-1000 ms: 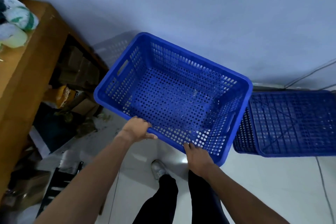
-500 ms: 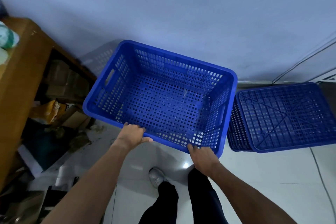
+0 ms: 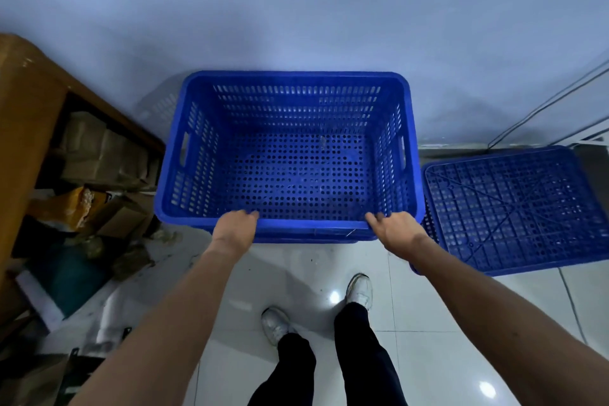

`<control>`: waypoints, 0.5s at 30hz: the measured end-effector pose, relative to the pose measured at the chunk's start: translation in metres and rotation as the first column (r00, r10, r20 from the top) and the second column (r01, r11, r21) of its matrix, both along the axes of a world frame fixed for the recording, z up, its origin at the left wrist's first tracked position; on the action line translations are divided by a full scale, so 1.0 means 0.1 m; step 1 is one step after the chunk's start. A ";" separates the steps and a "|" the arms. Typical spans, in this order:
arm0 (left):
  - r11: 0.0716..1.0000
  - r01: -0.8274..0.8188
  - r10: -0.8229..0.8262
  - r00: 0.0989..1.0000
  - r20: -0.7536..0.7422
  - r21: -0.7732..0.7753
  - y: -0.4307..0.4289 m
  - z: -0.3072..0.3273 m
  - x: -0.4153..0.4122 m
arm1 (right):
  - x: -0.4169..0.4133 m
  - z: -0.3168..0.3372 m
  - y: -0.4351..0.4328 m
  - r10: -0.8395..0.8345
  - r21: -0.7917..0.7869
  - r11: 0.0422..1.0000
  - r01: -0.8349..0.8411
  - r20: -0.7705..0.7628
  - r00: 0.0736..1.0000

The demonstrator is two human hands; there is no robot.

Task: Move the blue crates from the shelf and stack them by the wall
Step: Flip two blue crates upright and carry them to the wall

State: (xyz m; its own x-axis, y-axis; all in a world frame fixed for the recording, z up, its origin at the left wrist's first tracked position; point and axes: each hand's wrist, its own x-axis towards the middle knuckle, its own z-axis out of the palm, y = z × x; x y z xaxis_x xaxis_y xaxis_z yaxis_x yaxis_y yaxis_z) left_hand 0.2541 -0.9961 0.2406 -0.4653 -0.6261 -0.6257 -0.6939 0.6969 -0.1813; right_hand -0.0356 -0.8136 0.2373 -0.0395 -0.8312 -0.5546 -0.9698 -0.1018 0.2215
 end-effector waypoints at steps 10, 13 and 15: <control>0.989 0.141 -0.136 0.986 0.099 -0.041 -0.18 -0.09 0.08 | -0.14 -0.11 0.04 -0.008 -0.007 1.000 0.008 0.009 1.000; 0.980 0.193 -0.187 0.976 0.116 -0.047 -0.19 -0.06 0.10 | -0.12 -0.13 0.05 -0.017 0.002 1.000 0.017 0.014 1.000; 0.977 0.208 -0.201 0.972 0.123 -0.050 -0.22 -0.04 0.12 | -0.10 -0.12 0.03 -0.022 -0.002 1.000 0.022 0.017 1.000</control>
